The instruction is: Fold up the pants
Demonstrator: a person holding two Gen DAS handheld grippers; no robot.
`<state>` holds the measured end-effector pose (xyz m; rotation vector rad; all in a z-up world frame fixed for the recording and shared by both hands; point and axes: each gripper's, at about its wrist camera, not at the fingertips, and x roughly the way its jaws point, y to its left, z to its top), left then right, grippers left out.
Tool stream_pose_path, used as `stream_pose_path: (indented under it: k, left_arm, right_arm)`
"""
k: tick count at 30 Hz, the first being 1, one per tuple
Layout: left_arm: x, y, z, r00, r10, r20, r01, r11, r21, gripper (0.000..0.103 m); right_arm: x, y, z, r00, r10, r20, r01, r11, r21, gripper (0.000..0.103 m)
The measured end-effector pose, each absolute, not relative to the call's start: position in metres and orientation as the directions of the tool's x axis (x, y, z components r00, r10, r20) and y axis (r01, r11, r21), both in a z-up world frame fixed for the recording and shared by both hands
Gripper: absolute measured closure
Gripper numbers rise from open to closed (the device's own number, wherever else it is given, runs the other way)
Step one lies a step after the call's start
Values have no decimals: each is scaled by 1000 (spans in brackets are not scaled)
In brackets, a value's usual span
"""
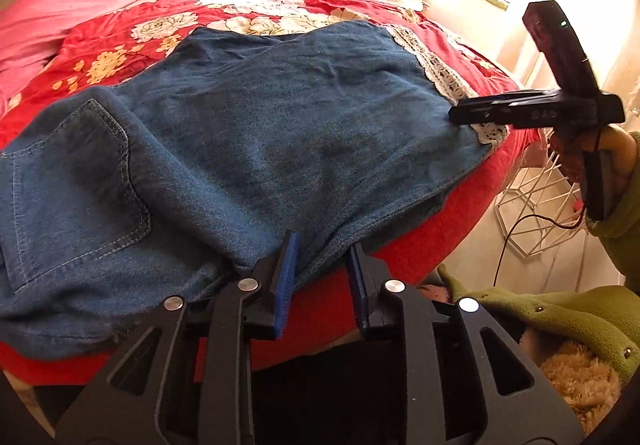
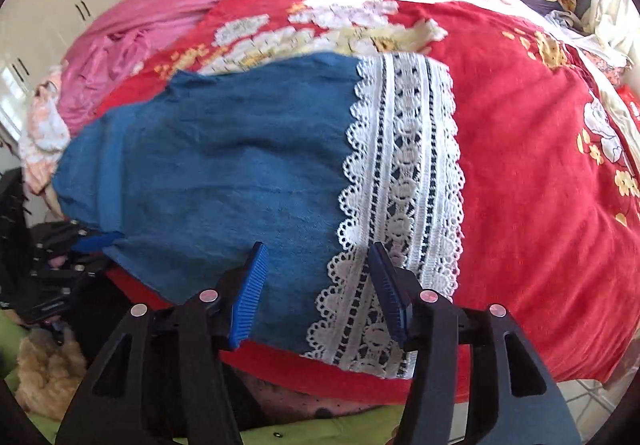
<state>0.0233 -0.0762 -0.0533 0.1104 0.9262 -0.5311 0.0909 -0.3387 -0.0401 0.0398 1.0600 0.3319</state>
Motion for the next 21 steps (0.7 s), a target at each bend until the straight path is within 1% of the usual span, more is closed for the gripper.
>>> stream_pose_path:
  k: [1,3,4,5,7,10,11,13,16,19,20,21]
  left_arm:
    - [20,-75,-50,489,-390,-780,479,868,-133,77]
    - [14,-68,-43,502,-406,-763,468,870,-154,71]
    - [12,-62,-38,509,-419,-752,458,871,-175,70]
    - [10,-55,-34,520,-424,-742,445,875,-189,69]
    - [6,-36,-23,562,-405,-721,396,897,-194,65]
    - [0,1,-10,625,-350,-698,294,934,-205,61]
    - [-1,14,-7,643,-321,-695,249,946,-206,59]
    - [-3,45,-1,680,-245,-691,140,968,-206,58]
    - [-1,88,1,700,-173,-693,-13,967,-255,58]
    - [1,116,-4,696,-113,-709,-127,952,-277,55]
    - [1,121,-4,698,-116,-707,-139,946,-292,53]
    - [3,124,-5,700,-121,-704,-148,940,-309,44]
  right_arm:
    - [90,-336,-42,453,273,-849,-253,952,171,49]
    - [90,-329,-42,458,258,-851,-269,952,144,42]
    - [89,-327,-42,456,255,-852,-279,951,136,37]
    - [89,-325,-42,455,253,-854,-283,950,131,35]
    - [89,-323,-42,454,252,-854,-281,951,132,35]
    - [87,-329,-33,463,295,-836,-270,945,184,35]
    - [85,-331,-28,470,317,-824,-274,940,205,35]
    - [81,-332,-19,492,338,-802,-283,934,220,35]
    - [79,-329,-12,513,351,-783,-300,928,219,35]
    - [81,-325,-13,510,354,-784,-310,926,217,36]
    - [82,-323,-15,503,358,-786,-313,924,220,35]
    - [83,-321,-16,499,357,-789,-314,924,219,36]
